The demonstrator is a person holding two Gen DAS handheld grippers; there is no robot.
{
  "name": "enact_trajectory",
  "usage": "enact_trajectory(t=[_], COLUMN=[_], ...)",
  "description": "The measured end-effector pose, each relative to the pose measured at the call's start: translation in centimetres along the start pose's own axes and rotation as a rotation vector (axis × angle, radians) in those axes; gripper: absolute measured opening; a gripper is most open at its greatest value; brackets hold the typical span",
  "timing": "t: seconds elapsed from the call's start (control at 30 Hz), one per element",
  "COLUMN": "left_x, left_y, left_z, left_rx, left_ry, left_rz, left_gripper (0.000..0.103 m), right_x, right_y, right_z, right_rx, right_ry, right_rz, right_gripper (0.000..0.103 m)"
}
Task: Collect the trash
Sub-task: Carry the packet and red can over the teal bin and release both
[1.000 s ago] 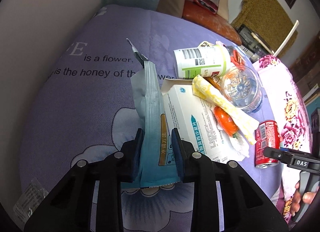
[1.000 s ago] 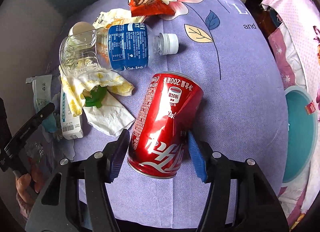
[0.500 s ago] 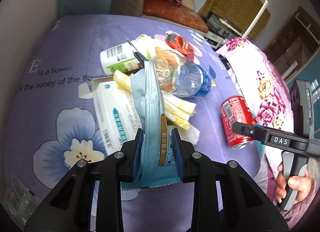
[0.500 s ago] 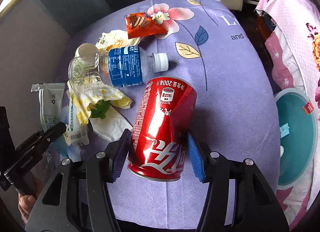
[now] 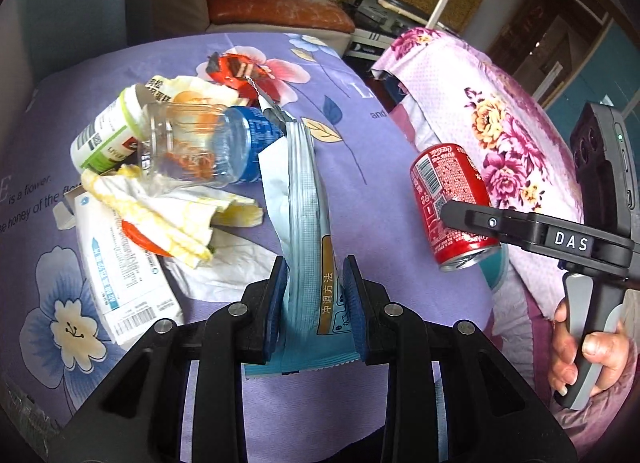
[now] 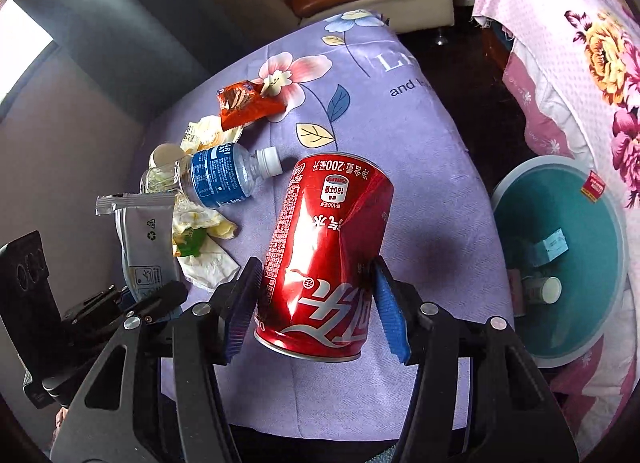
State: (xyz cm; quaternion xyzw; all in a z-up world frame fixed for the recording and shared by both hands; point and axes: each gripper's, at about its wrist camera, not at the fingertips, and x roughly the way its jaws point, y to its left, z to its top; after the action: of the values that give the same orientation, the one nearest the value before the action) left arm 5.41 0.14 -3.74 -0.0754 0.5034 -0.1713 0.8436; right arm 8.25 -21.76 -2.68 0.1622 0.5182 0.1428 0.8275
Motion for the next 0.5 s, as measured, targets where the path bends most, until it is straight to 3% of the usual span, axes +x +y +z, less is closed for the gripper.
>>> enact_trajectory(t=[0.2,0.5], left_x=[2.3,6.2], left_y=[-3.9,-12.7], left_z=[0.6,2.0], left_rx=[0.065,0.24], left_ry=[0.045,0.099], left_rz=[-0.01,-0.041], left_gripper=[0.03,0.03], right_x=[-2.4,-6.3], right_y=[-3.8,-12.5], right_z=[-0.3,-1.7], right_rx=[0.064,0.208], right_ry=[-0.057,-0.136], right_rz=[0.002,-0.056], right_gripper=[0.053,0.053])
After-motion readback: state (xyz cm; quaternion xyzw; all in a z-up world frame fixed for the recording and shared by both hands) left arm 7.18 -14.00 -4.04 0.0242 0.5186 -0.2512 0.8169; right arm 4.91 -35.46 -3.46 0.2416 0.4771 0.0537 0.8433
